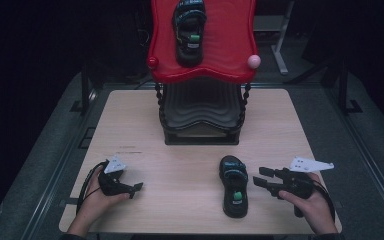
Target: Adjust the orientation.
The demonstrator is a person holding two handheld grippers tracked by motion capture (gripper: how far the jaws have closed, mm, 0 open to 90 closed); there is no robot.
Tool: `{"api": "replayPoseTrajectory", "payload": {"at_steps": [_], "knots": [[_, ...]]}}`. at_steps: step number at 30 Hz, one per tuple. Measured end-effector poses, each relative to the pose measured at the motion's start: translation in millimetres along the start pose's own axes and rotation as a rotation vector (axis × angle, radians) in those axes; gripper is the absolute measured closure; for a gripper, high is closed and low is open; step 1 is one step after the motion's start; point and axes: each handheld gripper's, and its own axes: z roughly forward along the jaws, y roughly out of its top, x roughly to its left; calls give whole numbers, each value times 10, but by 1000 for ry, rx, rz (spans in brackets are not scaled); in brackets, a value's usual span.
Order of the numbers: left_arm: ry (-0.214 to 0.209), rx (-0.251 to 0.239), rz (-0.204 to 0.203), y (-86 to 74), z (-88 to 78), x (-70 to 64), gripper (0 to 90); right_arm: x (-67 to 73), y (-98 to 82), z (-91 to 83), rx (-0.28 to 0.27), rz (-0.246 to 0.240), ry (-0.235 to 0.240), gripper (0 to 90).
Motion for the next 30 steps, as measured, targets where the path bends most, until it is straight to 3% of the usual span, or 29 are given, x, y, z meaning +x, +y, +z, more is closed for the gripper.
{"api": "replayPoseTrajectory", "payload": {"at_steps": [6,20,30], "knots": [[0,0,0,0,0,0,0,7,95,171,-26,-3,31,460],[1,1,0,5,5,3,0,-3,27,447,25,-3,98,422],[1,0,-1,5,5,3,0,-23,-2,576,49,3,109,512]]}}
